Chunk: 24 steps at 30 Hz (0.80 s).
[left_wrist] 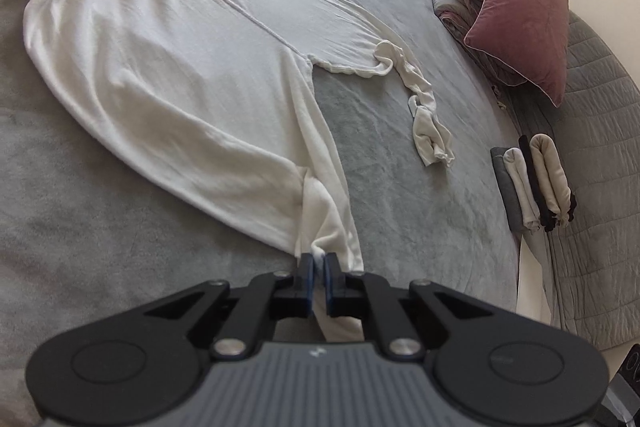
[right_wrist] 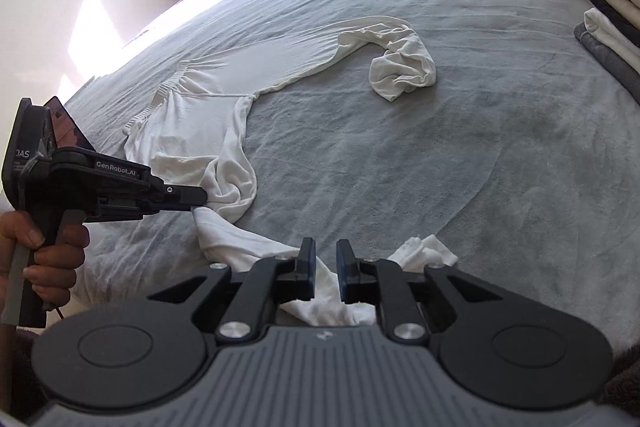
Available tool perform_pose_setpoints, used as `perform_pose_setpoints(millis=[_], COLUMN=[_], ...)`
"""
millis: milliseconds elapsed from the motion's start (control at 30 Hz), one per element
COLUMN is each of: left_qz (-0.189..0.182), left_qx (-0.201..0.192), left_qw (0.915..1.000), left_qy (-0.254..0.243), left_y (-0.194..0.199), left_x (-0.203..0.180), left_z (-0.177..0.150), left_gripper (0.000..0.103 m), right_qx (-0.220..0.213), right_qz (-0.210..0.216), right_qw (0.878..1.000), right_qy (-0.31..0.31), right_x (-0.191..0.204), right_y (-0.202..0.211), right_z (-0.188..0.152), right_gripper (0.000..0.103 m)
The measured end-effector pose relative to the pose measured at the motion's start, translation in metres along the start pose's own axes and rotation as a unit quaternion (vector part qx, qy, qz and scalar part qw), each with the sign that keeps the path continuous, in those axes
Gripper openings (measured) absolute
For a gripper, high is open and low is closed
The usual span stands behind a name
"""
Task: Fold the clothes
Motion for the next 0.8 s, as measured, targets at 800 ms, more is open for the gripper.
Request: perform_pose_setpoints(millis=[800], left_qz=[0.034], left_qx=[-0.034], left_qw=[0.9988], left_qy=[-0.014], left_y=[0.007], left_x=[0.007], left_z=[0.007], left_gripper=[0.043], right_qx=[0.034], right_qz=[0.068], right_qw=[0.991], right_qy=[-0.111], right_x=[0.004], right_y=[-0.089], right_z=[0.014], right_gripper=[0.006])
Point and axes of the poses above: each gripper's, at about its wrist camera, not at the fingertips, and y roughly against the way its jaws point, x to its left, z to its top, the point moved 4 cm from there along -y, roughly the way its jaws point, and after that the axes turned 12 degrees about -x, right-handed, at the moved point
